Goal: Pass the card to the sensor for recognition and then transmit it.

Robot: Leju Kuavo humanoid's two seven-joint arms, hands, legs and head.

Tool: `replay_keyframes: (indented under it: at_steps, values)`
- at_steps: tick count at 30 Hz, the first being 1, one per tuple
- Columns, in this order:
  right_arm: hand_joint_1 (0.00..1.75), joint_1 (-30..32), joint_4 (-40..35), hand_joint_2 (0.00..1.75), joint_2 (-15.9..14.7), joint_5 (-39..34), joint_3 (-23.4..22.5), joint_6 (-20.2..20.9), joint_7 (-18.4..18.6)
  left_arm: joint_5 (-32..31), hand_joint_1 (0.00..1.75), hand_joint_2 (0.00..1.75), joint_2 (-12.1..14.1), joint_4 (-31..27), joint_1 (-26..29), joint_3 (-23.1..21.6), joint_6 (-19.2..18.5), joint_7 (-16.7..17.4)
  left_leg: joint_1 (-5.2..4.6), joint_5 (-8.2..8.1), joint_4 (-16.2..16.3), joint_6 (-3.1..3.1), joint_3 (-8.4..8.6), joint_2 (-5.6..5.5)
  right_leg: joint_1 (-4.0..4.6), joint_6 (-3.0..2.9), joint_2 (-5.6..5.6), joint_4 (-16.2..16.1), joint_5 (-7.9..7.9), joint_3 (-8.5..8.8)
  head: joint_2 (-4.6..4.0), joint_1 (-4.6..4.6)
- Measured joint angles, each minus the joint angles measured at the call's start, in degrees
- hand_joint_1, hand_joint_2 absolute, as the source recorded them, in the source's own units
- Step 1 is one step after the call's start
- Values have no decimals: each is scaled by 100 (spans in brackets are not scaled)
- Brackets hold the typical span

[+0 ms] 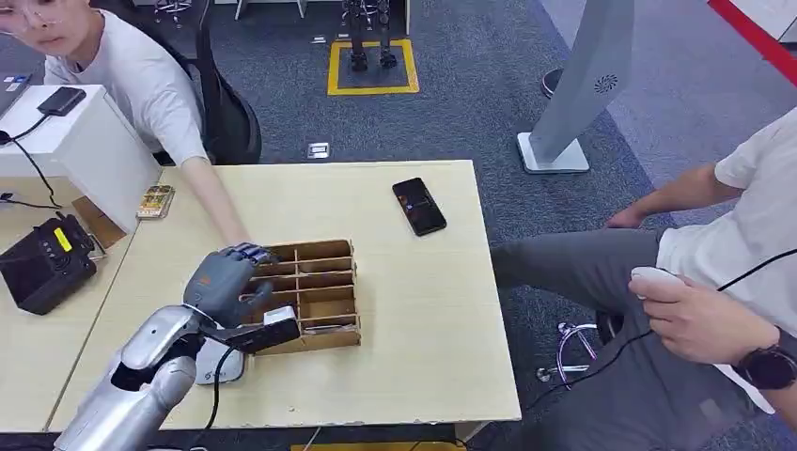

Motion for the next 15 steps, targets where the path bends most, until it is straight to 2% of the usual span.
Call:
replay_keyframes:
  at_steps: [15]
  values:
    - [0, -7, 0, 0, 0, -50, 2, -92, -227, 135, 175, 175, -4, 0, -18, 0, -109, -129, 0, 0, 0, 0, 0, 0, 0, 0, 1, 0, -1, 0, 0, 0]
